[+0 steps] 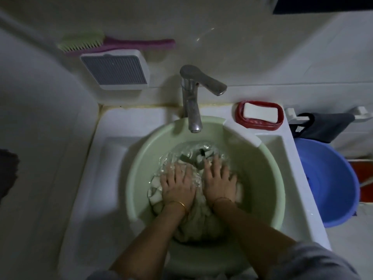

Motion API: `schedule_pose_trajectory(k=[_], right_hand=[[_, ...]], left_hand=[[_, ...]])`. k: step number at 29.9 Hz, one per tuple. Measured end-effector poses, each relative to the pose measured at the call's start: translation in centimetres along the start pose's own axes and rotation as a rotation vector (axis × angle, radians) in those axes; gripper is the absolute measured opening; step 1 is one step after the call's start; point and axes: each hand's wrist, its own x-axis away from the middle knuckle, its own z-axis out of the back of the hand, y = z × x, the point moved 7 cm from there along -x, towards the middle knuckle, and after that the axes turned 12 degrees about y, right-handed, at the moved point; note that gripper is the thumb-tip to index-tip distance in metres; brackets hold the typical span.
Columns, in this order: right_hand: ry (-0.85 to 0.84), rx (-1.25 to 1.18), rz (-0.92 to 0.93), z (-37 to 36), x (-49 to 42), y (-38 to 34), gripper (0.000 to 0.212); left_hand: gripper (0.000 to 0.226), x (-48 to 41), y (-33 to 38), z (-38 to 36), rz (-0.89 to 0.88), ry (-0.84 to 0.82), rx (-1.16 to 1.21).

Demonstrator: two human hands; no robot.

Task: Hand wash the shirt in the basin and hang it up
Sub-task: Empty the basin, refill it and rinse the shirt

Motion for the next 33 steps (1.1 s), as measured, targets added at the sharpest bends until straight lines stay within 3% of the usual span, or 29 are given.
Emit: schedule_pose_trajectory(k=[2,4,7,8,10,11,13,14,16,18,20,22,24,27,31,33], right_hand=[[-0.028,0.157,0.239,-0.9,-0.7,-1.0,0.058],[-0.052,0.252,0.333,-1.3,-1.9,-0.6,0.055],[-0.009,0.085,0.103,-0.1,-3.3,0.9,0.057],[0.018,-0.025,-0.005,0.2,-3.6,1.1,0.062],[0.069,-0.406,-0.25,0.4,-3.9,1.1,0.059],[0.105,-0.622,-0.349,0.9,-3.9,0.8,0.047],[0.181,-0.832,-0.417,3.0,-2.6,-0.1,0.021],[0.209,-0.848,-0.389,4.5,-1.5,-0.7,0.018],[0.281,-0.822,-0.261,7.8,0.6,-2.2,0.02],[0.325,-0.755,-0.159,10.5,1.7,-3.5,0.03],[0.31,-0.671,-0.121,10.9,1.2,-4.3,0.039],[0.266,-0.62,-0.164,9.9,0.0,-3.9,0.037],[0.247,-0.581,-0.265,8.6,-1.2,-2.2,0.037],[0.251,-0.451,-0.309,7.1,-2.9,0.3,0.038],[0.165,-0.27,-0.185,5.1,-3.1,1.6,0.047],[0.092,-0.192,-0.163,3.5,-2.7,1.3,0.054]], left_hand=[[0.057,-0.5,-0.3,-0.5,0.004,-0.074,-0.008],[0.053,-0.8,-0.7,-0.9,0.063,-0.11,0.117],[0.053,-2.1,-1.4,0.2,0.158,-0.021,0.376],[0.045,-2.9,-2.1,1.0,0.275,0.078,0.569],[0.023,-4.1,-2.6,1.1,0.598,0.046,1.267],[0.011,-4.0,-2.3,1.0,0.793,-0.021,1.574],[0.02,-3.2,-1.2,0.7,1.072,-0.103,1.886],[0.03,-3.1,-0.6,1.0,1.142,-0.148,1.961],[0.048,-2.7,0.8,3.0,1.081,-0.252,2.07],[0.042,-1.9,2.0,4.6,0.951,-0.39,2.147],[0.031,-0.6,3.0,5.8,0.911,-0.457,2.135],[0.039,-0.2,3.2,4.9,1.006,-0.408,2.078],[0.039,-0.2,3.1,4.5,0.97,-0.345,1.816],[0.037,-1.0,2.3,4.0,0.712,-0.321,1.356],[0.031,-2.4,-1.2,7.1,0.271,0.16,0.512],[0.047,-2.1,-0.8,6.2,0.185,0.098,0.293]])
